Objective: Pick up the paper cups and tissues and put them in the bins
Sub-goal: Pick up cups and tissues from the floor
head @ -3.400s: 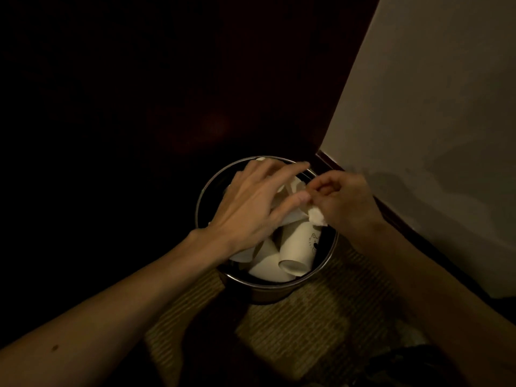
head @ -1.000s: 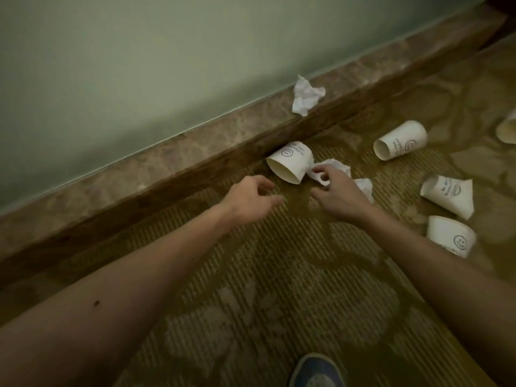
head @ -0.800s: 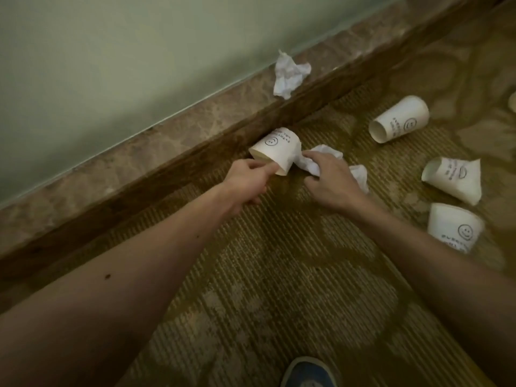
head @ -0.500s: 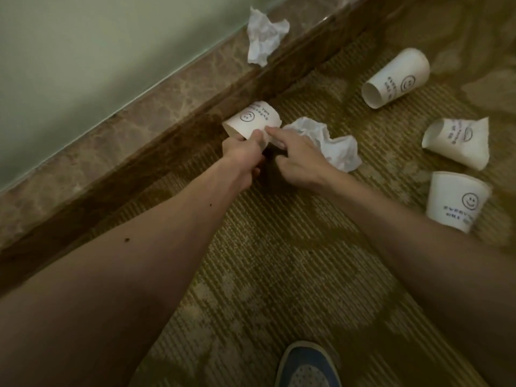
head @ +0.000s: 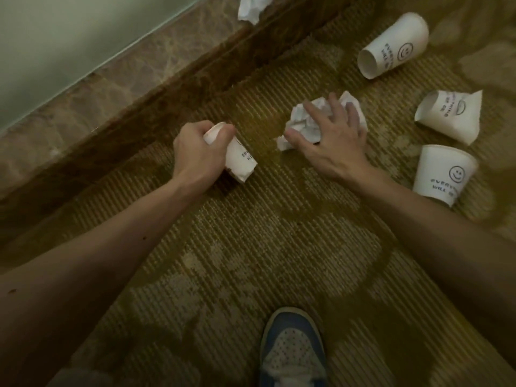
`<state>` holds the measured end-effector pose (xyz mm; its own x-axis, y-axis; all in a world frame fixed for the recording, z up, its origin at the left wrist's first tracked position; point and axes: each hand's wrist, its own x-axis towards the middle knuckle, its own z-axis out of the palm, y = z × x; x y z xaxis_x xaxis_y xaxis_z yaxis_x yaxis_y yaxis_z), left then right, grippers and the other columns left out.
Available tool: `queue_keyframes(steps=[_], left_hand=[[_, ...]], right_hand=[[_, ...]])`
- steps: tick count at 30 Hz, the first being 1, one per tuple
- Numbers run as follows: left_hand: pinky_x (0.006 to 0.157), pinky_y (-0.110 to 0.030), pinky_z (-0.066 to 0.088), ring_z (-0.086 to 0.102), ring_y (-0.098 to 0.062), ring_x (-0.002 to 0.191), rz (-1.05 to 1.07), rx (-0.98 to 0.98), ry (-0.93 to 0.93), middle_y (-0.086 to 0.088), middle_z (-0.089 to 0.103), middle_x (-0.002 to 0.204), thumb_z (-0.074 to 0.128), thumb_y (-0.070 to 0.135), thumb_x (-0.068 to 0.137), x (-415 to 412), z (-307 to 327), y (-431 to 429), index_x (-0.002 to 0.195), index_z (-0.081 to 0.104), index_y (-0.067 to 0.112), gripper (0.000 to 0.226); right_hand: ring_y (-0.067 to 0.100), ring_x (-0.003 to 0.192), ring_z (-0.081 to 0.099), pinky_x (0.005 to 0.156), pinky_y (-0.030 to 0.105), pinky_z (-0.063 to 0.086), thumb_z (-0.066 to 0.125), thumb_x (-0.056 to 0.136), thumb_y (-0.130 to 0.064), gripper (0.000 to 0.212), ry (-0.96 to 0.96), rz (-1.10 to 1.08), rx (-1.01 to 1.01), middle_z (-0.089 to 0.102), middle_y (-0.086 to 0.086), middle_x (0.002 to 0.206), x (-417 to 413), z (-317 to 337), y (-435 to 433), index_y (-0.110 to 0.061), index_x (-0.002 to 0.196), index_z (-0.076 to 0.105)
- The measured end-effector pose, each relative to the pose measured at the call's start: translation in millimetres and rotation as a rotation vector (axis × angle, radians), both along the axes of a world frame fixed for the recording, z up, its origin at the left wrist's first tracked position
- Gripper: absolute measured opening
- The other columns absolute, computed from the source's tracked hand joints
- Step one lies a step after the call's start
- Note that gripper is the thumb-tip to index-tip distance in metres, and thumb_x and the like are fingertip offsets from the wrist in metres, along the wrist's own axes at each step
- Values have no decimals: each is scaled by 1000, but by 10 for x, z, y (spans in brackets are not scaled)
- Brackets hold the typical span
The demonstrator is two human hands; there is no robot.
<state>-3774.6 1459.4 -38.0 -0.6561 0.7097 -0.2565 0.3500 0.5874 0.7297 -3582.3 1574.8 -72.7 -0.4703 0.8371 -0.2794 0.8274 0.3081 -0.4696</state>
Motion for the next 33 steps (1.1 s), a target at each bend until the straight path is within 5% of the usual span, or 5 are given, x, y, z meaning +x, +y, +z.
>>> queue_keyframes(steps=[9, 15, 23, 28, 33], left_hand=[[41, -5, 33, 53, 16, 51, -44, 30, 24, 14, 57, 61, 66, 37, 91, 40, 46, -125, 60, 57, 24, 35], [41, -7, 35, 57, 7, 57, -63, 17, 6, 10, 62, 69, 68, 40, 89, 39, -14, -188, 67, 62, 23, 29], [47, -16, 42, 60, 1, 64, -11, 71, -4, 8, 65, 70, 71, 41, 84, -62, 35, 9, 68, 64, 19, 28], [42, -8, 35, 57, 8, 57, -9, 95, -11, 11, 62, 65, 71, 41, 85, -90, 81, 117, 62, 59, 23, 31], [41, -7, 35, 56, 13, 57, -20, 129, -54, 11, 61, 65, 71, 38, 85, -97, 66, 127, 61, 56, 24, 32]], right_hand=[[30, 122, 40, 99, 38, 30, 59, 94, -43, 36, 44, -21, 168, 54, 11, 127, -118, -98, 19, -13, 113, 65], [18, 104, 51, 79, 29, 35, 63, 93, -34, 15, 202, -111, -26, 54, 1, 107, -211, 65, 99, -20, 93, 57], [12, 121, 45, 81, -5, 26, 64, 92, -30, 48, 510, -61, 248, 42, 5, 138, -1156, 726, 592, -14, 134, 46], [18, 136, 38, 106, 22, 32, 55, 98, -33, 51, 331, 73, 179, 37, 3, 150, -1518, 641, 803, -18, 144, 38], [11, 116, 49, 95, 16, 39, 47, 102, -27, 31, 357, 92, 319, 45, 4, 136, -1501, 471, 681, -12, 126, 58]])
